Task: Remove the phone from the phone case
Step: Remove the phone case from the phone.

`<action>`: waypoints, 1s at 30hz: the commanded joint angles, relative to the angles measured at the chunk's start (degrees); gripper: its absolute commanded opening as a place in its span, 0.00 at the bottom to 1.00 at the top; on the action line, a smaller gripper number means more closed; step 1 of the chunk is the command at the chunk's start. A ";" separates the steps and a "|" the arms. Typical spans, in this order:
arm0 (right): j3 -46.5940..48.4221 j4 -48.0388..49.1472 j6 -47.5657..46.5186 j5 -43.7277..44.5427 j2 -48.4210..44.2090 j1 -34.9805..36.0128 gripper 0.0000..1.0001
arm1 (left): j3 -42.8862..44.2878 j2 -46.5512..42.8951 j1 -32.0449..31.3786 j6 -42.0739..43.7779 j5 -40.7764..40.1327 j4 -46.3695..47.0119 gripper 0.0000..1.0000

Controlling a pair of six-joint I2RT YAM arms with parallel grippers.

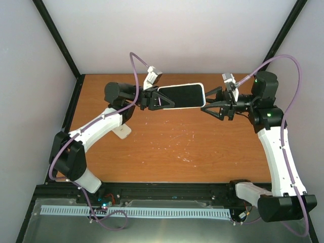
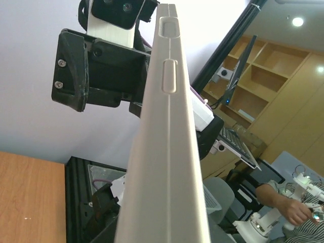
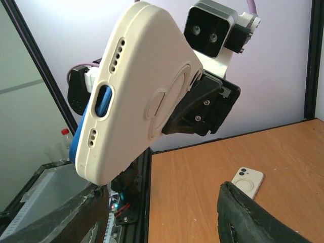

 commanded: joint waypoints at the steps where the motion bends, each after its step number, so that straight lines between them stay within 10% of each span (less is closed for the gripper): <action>1: 1.79 4.80 2.18 -1.61 -1.89 0.89 0.58 | 2.02 0.81 -0.79 -4.26 1.39 8.77 0.00; 15: 6.55 -5.64 -6.63 -5.53 -3.40 1.09 0.42 | 3.86 2.10 -0.42 -5.26 2.13 9.16 0.00; 30: 6.30 -9.12 -8.70 -7.51 -0.13 2.59 0.15 | 5.65 7.29 -0.87 -23.07 2.88 31.50 0.01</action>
